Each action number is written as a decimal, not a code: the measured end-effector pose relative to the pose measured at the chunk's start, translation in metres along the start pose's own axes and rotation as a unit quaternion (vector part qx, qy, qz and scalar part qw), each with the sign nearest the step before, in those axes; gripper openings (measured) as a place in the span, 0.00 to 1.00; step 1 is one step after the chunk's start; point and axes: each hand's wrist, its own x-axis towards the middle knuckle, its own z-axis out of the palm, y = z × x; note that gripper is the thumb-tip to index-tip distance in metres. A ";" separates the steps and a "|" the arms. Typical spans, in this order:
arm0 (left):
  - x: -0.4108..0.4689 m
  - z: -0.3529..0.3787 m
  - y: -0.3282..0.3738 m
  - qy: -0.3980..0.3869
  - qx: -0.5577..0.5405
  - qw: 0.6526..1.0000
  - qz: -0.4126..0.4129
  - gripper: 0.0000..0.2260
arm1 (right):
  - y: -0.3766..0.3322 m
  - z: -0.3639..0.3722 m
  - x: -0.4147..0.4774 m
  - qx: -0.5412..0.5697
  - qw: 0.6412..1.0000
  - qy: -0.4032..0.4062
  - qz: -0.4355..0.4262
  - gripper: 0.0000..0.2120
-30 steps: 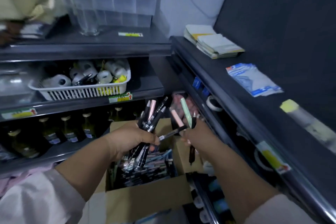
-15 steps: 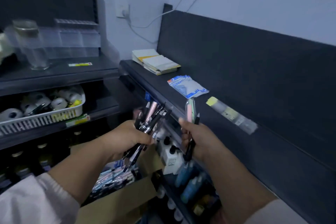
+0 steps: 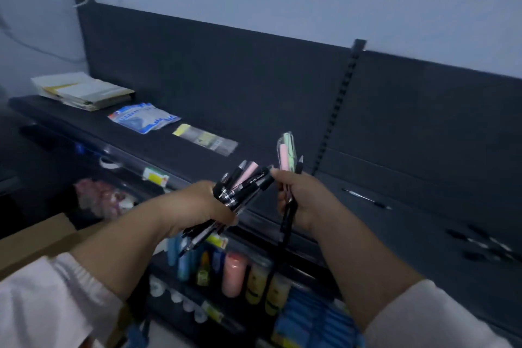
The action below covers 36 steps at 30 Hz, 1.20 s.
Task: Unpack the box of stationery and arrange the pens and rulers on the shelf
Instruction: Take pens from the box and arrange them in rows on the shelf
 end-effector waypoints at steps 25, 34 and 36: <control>0.116 0.212 0.090 -0.161 -0.109 0.980 -0.045 0.04 | 0.011 -0.288 -0.048 0.174 0.918 0.357 0.005 0.07; 0.171 0.185 0.077 -0.174 -0.106 0.977 -0.066 0.05 | 0.008 -0.269 0.049 0.183 0.910 0.368 0.053 0.02; 0.180 0.183 0.076 -0.177 -0.106 0.976 -0.066 0.05 | 0.010 -0.272 0.064 0.189 0.907 0.372 0.062 0.04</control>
